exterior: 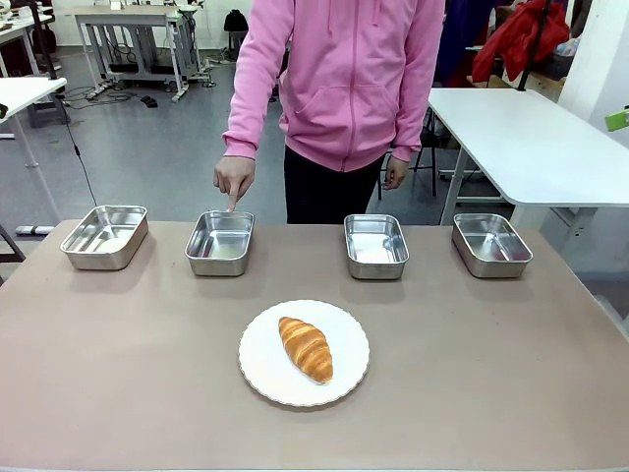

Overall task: Place the bread in the container.
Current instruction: Place the Butter Roll into the Airtight Container indicated by the human.

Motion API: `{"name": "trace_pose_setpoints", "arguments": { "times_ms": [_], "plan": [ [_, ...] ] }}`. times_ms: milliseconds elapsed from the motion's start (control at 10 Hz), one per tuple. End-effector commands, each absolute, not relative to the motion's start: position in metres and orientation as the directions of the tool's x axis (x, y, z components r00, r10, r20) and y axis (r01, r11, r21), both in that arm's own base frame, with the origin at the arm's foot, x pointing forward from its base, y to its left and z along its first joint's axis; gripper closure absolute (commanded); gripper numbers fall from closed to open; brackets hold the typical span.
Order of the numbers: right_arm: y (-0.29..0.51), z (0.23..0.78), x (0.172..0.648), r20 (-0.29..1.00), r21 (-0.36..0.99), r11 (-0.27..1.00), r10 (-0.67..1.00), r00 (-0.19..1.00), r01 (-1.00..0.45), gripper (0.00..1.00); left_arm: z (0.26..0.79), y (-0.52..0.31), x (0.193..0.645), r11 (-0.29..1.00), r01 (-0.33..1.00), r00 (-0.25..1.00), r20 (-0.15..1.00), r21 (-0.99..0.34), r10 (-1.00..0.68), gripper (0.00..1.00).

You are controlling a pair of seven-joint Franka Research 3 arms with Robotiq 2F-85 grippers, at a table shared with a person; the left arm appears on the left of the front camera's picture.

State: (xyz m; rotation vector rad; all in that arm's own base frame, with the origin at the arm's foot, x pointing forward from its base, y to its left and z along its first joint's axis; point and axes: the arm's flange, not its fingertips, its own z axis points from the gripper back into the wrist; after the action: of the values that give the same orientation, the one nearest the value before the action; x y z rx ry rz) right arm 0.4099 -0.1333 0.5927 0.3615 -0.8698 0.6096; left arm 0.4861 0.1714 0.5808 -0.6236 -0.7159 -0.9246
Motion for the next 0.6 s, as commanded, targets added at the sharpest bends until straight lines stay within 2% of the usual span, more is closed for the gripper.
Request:
{"name": "trace_pose_setpoints", "arguments": {
  "times_ms": [0, 100, 300, 500],
  "plan": [
    [-0.134, 0.591, 0.411, 0.812, 0.045, 0.763, 0.348, 0.468, -0.645, 0.00, 0.581, 0.172, 0.485, 0.455, 0.875, 0.398, 0.777, -0.163, -0.488, 0.00],
    [-0.134, 0.591, 0.411, 0.812, 0.045, 0.763, 0.348, 0.468, -0.645, 0.00, 0.581, 0.171, 0.486, 0.464, 0.869, 0.411, 0.772, -0.171, -0.484, 0.00],
    [-0.134, 0.591, 0.411, 0.812, 0.045, 0.763, 0.348, 0.468, -0.645, 0.00, 0.618, 0.117, 0.486, 0.526, 0.832, 0.466, 0.735, -0.174, -0.494, 0.00],
    [-0.134, 0.591, 0.411, 0.812, 0.045, 0.763, 0.348, 0.468, -0.645, 0.00, 0.637, 0.050, 0.505, 0.647, 0.720, 0.618, 0.658, -0.252, -0.430, 0.00]
  ]
}}
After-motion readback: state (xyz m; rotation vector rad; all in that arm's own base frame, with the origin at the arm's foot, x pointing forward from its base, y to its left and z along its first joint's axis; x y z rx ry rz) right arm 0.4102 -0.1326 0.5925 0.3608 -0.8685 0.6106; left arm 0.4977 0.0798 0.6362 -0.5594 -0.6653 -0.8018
